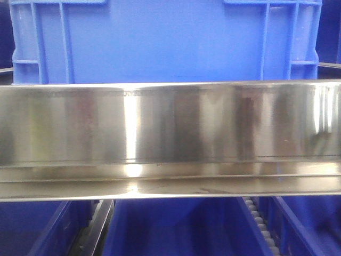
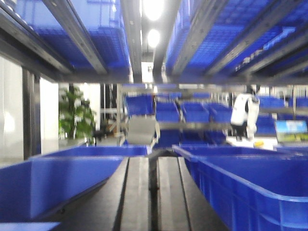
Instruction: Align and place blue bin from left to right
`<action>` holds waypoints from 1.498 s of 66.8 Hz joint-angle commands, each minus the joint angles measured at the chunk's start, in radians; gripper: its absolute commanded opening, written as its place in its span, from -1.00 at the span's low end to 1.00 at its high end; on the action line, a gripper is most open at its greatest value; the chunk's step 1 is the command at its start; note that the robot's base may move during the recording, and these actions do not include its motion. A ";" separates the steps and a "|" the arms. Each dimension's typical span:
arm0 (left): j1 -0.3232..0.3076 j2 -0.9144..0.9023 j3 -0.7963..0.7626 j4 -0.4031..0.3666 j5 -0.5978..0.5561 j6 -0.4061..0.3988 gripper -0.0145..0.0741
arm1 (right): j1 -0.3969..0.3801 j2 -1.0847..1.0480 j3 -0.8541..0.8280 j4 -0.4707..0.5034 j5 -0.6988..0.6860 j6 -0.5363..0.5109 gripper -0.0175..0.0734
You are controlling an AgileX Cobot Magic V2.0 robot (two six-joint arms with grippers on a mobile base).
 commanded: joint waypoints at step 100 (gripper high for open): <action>0.000 0.798 -0.603 -0.060 0.356 -0.004 -0.92 | -0.002 0.809 -0.627 0.013 0.534 0.024 -0.78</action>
